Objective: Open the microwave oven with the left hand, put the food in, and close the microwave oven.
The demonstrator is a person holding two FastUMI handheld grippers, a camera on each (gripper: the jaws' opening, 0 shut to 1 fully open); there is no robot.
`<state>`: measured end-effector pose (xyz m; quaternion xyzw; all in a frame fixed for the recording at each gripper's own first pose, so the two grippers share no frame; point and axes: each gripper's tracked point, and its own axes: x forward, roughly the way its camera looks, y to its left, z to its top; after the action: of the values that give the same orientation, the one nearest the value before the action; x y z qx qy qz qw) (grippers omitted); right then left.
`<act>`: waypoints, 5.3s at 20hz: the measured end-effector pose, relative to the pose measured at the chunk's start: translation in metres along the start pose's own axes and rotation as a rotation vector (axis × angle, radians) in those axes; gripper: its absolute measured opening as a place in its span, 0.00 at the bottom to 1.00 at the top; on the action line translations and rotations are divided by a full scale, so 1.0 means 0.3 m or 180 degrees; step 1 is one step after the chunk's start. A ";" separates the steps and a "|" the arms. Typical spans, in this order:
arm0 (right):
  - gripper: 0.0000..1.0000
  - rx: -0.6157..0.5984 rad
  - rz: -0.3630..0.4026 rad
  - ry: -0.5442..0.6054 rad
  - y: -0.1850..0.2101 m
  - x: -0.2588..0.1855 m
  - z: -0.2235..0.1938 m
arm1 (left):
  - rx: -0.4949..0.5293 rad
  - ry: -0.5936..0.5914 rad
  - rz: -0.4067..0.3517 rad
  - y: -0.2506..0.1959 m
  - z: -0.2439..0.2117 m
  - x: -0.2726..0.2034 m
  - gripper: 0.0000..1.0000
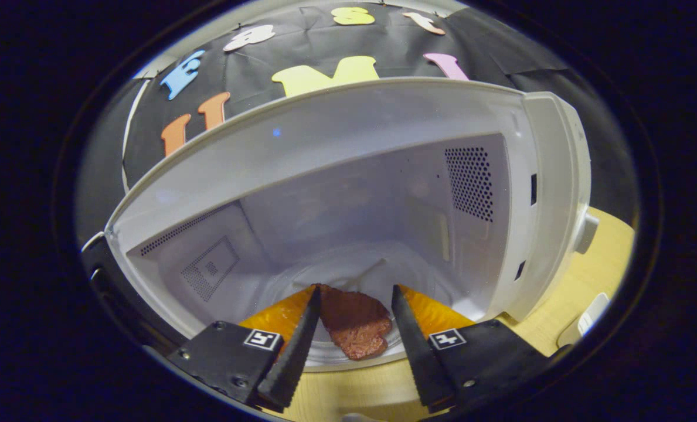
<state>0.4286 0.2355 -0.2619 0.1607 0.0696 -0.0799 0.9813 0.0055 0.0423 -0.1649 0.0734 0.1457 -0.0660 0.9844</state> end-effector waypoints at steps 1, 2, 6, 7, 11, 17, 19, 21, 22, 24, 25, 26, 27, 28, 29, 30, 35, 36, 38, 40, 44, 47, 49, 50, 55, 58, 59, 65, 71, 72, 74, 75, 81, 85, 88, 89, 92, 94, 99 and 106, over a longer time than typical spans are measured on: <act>0.84 0.0000 0.0030 -0.0010 0.000 -0.015 0.016 | 0.0006 -0.0001 -0.0001 -0.003 0.005 -0.001 0.94; 0.86 -0.0025 0.0040 -0.0021 -0.002 -0.038 0.034 | 0.0009 -0.0018 0.0007 -0.004 0.015 -0.003 0.94; 0.91 -0.0294 0.0168 0.0072 -0.032 -0.169 0.120 | -0.0010 -0.0143 0.0009 0.004 0.083 -0.024 0.94; 0.92 -0.0370 0.0182 0.0096 -0.050 -0.210 0.149 | -0.0039 -0.0161 0.0014 0.012 0.103 -0.033 0.94; 0.93 -0.0571 0.0272 0.0080 -0.137 -0.441 0.323 | -0.0048 -0.0343 0.0083 0.059 0.190 -0.088 0.94; 0.90 -0.0701 0.0321 -0.0046 -0.267 -0.776 0.626 | -0.0132 -0.0461 0.0315 0.173 0.222 -0.170 0.94; 1.00 -0.0730 0.0347 -0.0127 -0.307 -0.869 0.715 | -0.0143 -0.0496 0.0359 0.202 0.226 -0.173 0.94; 1.00 -0.0791 0.0341 -0.0141 -0.347 -0.960 0.764 | -0.0170 -0.0524 0.0403 0.228 0.215 -0.165 0.94; 0.90 -0.0861 0.0337 -0.0139 -0.365 -1.003 0.771 | -0.0183 -0.0535 0.0433 0.240 0.219 -0.166 0.94; 1.00 -0.0978 0.0272 -0.0155 -0.412 -1.088 0.795 | -0.0208 -0.0574 0.0481 0.264 0.218 -0.162 0.94; 1.00 -0.1017 0.0287 -0.0166 -0.421 -1.133 0.793 | -0.0212 -0.0592 0.0496 0.272 0.218 -0.159 0.94; 0.90 -0.1041 0.0305 -0.0171 -0.425 -1.174 0.787 | -0.0217 -0.0585 0.0512 0.275 0.211 -0.155 0.88; 0.90 -0.1061 0.0296 -0.0163 -0.434 -1.211 0.776 | -0.0230 -0.0587 0.0510 0.281 0.207 -0.146 0.93; 1.00 -0.1076 0.0303 -0.0132 -0.445 -1.242 0.755 | -0.0246 -0.0583 0.0492 0.279 0.204 -0.135 0.93; 1.00 -0.1095 0.0305 -0.0095 -0.452 -1.266 0.735 | -0.0257 -0.0589 0.0502 0.285 0.205 -0.130 0.93; 1.00 -0.1124 0.0320 -0.0064 -0.457 -1.284 0.719 | -0.0268 -0.0602 0.0489 0.286 0.204 -0.128 0.87; 0.91 -0.1129 0.0264 0.0029 -0.482 -1.336 0.700 | -0.0346 -0.0658 0.0477 0.304 0.193 -0.115 0.11; 0.91 -0.1104 0.0265 0.0053 -0.480 -1.341 0.694 | -0.0367 -0.0627 0.0546 0.331 0.171 -0.110 0.05; 0.91 -0.1078 0.0255 0.0078 -0.478 -1.353 0.691 | -0.0395 -0.0575 0.0588 0.362 0.139 -0.103 0.00; 0.91 -0.1058 0.0248 0.0094 -0.481 -1.364 0.691 | -0.0347 -0.0558 0.0629 0.406 0.099 -0.094 0.00; 1.00 -0.1070 0.0185 0.0149 -0.502 -1.373 0.684 | -0.0306 -0.0277 0.0788 0.519 -0.043 -0.048 0.00; 1.00 -0.1015 0.0165 0.0230 -0.518 -1.388 0.670 | -0.0432 -0.0110 0.0812 0.544 -0.143 -0.014 0.00; 1.00 -0.1002 0.0137 0.0268 -0.534 -1.392 0.661 | -0.0482 -0.0049 0.0798 0.535 -0.192 0.001 0.00; 1.00 -0.1004 0.0123 0.0282 -0.542 -1.397 0.660 | -0.0485 -0.0009 0.0785 0.525 -0.210 0.013 0.00; 0.91 -0.0969 0.0109 0.0357 -0.577 -1.406 0.639 | -0.0446 0.0061 0.0695 0.454 -0.225 0.018 0.00; 1.00 -0.0928 0.0123 0.0416 -0.599 -1.402 0.620 | -0.0487 0.0049 0.0590 0.395 -0.219 0.022 0.00; 1.00 -0.0922 0.0129 0.0441 -0.607 -1.403 0.618 | -0.0461 0.0071 0.0567 0.372 -0.220 0.024 0.00; 1.00 -0.0840 0.0148 0.0473 -0.671 -1.367 0.621 | -0.0364 0.0048 0.0269 0.164 -0.179 0.046 0.00; 1.00 -0.0763 0.0088 0.0537 -0.814 -1.299 0.656 | -0.0319 0.0042 -0.0012 -0.103 -0.132 0.166 0.00; 0.91 -0.0757 0.0073 0.0551 -0.844 -1.286 0.663 | -0.0323 0.0048 -0.0049 -0.138 -0.122 0.190 0.00; 1.00 -0.0733 0.0031 0.0551 -0.905 -1.258 0.692 | -0.0306 0.0062 -0.0103 -0.207 -0.102 0.242 0.00; 1.00 -0.0717 0.0022 0.0554 -0.931 -1.242 0.707 | -0.0284 0.0050 -0.0121 -0.235 -0.089 0.266 0.00; 1.00 -0.0661 -0.0001 0.0559 -1.043 -1.158 0.764 | -0.0227 0.0032 -0.0252 -0.400 -0.020 0.419 0.00; 1.00 -0.0661 -0.0012 0.0596 -1.088 -1.124 0.776 | -0.0206 0.0036 -0.0323 -0.483 0.008 0.511 0.00; 1.00 -0.0626 -0.0061 0.0655 -1.136 -1.102 0.765 | -0.0230 0.0063 -0.0372 -0.531 0.023 0.589 0.00; 1.00 -0.0613 -0.0088 0.0673 -1.152 -1.101 0.762 | -0.0237 0.0071 -0.0387 -0.548 0.028 0.618 0.00; 1.00 -0.0604 -0.0167 0.0711 -1.201 -1.097 0.758 | -0.0254 0.0092 -0.0415 -0.584 0.050 0.698 0.00; 1.00 -0.0594 -0.0220 0.0714 -1.231 -1.099 0.768 | -0.0272 0.0126 -0.0427 -0.611 0.052 0.750 0.00; 1.00 -0.0552 -0.0356 0.0713 -1.303 -1.091 0.791 | -0.0265 0.0188 -0.0416 -0.638 0.065 0.859 0.00; 0.91 -0.0459 -0.0455 0.0782 -1.363 -1.084 0.787 | -0.0225 0.0200 -0.0413 -0.662 0.085 0.926 0.09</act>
<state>0.0638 -0.1804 -0.1121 0.0931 0.2059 -0.1241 0.9662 0.2461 -0.1868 -0.2479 0.0311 0.1832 -0.1221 0.9750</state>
